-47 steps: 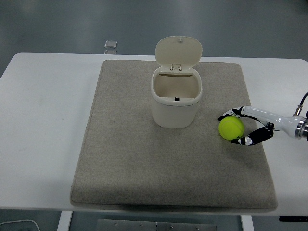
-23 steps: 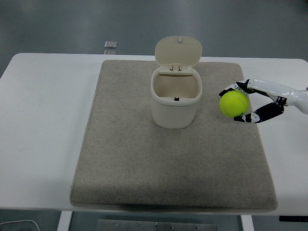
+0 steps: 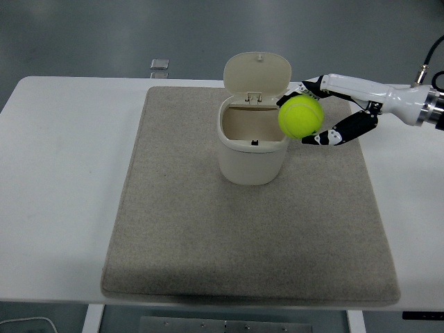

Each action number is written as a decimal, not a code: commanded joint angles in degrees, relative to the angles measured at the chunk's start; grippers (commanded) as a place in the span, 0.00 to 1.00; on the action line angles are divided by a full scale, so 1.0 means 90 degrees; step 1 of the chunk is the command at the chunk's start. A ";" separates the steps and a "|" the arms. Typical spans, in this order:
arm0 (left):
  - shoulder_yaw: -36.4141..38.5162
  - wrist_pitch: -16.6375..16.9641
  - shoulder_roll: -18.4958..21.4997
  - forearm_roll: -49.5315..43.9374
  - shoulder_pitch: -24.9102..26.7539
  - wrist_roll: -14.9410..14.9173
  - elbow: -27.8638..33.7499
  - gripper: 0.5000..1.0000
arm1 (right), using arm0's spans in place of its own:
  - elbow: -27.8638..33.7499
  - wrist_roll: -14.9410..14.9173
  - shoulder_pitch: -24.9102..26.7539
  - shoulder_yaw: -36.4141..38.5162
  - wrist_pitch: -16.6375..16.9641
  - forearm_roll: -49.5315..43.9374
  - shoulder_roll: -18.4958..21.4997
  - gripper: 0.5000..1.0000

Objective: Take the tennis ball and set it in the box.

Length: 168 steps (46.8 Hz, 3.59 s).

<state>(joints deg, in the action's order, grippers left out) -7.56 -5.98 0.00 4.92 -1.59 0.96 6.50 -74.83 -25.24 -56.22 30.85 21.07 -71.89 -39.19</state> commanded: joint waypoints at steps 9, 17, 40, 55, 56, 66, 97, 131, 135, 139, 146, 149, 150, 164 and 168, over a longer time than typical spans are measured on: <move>0.0000 0.0000 0.0000 0.0000 0.0001 0.0001 0.0000 0.98 | 0.0384 0.0382 -0.0238 -0.0078 -0.0036 -0.0030 0.0624 0.00; 0.0000 0.0000 0.0000 0.0000 0.0001 0.0001 0.0000 0.98 | 0.0649 0.0519 -0.0345 -0.0098 -0.0065 -0.0050 0.0976 0.07; 0.0000 0.0000 0.0000 0.0000 0.0001 0.0001 0.0000 0.98 | 0.0717 0.0588 -0.0296 -0.0117 -0.0085 -0.0069 0.1025 0.79; 0.0000 0.0000 0.0000 0.0000 0.0001 0.0001 0.0000 0.98 | 0.0698 0.0588 -0.0287 -0.0098 0.0051 0.0009 0.0927 0.79; 0.0000 0.0000 0.0000 0.0000 0.0001 0.0001 0.0000 0.98 | 0.0698 0.0588 -0.0287 -0.0088 0.0090 0.0028 0.0908 0.79; 0.0000 0.0000 0.0000 0.0000 0.0001 0.0001 0.0000 0.98 | 0.0688 0.0597 -0.0287 0.0000 0.0891 0.1072 0.0401 0.79; 0.0000 0.0000 0.0000 0.0000 0.0001 0.0001 0.0000 0.98 | 0.2201 0.1388 0.0504 -0.0059 0.0716 0.4764 0.0361 0.79; 0.0000 0.0000 0.0000 0.0000 0.0001 0.0001 0.0000 0.98 | 0.3276 0.2385 0.0690 0.0010 -0.0514 0.8339 0.1249 0.79; 0.0000 0.0000 0.0000 0.0000 0.0001 0.0001 0.0000 0.98 | 0.3285 0.2365 0.0690 0.0029 -0.0554 0.8398 0.1298 0.79; 0.0000 0.0000 0.0000 0.0000 0.0001 0.0001 0.0000 0.98 | 0.3285 0.2355 0.0700 0.0224 -0.0563 0.8427 0.1298 0.79; 0.0000 0.0000 0.0000 0.0000 0.0001 0.0001 0.0000 0.98 | 0.3285 0.2316 0.0729 0.0371 -0.0642 0.8369 0.1298 0.79; 0.0000 0.0000 0.0000 0.0000 0.0001 0.0001 0.0000 0.98 | 0.3285 0.2316 0.0748 0.0361 -0.0661 0.8339 0.1298 0.79; 0.0000 0.0000 0.0000 0.0000 0.0001 0.0001 0.0000 0.98 | 0.3285 0.2316 0.0749 0.0361 -0.0651 0.8329 0.1298 0.79; 0.0000 0.0000 0.0000 0.0000 0.0001 0.0001 0.0000 0.98 | 0.3276 0.2316 0.0749 0.0312 -0.0593 0.8320 0.1298 0.80; 0.0000 0.0000 0.0000 0.0000 0.0001 0.0001 0.0000 0.98 | 0.3276 0.2316 0.0749 0.0303 -0.0593 0.8320 0.1298 0.79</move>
<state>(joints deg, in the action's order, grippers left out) -7.56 -5.97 0.00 4.92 -1.59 0.97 6.50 -45.38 -4.40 -49.42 33.60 15.78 2.99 -27.56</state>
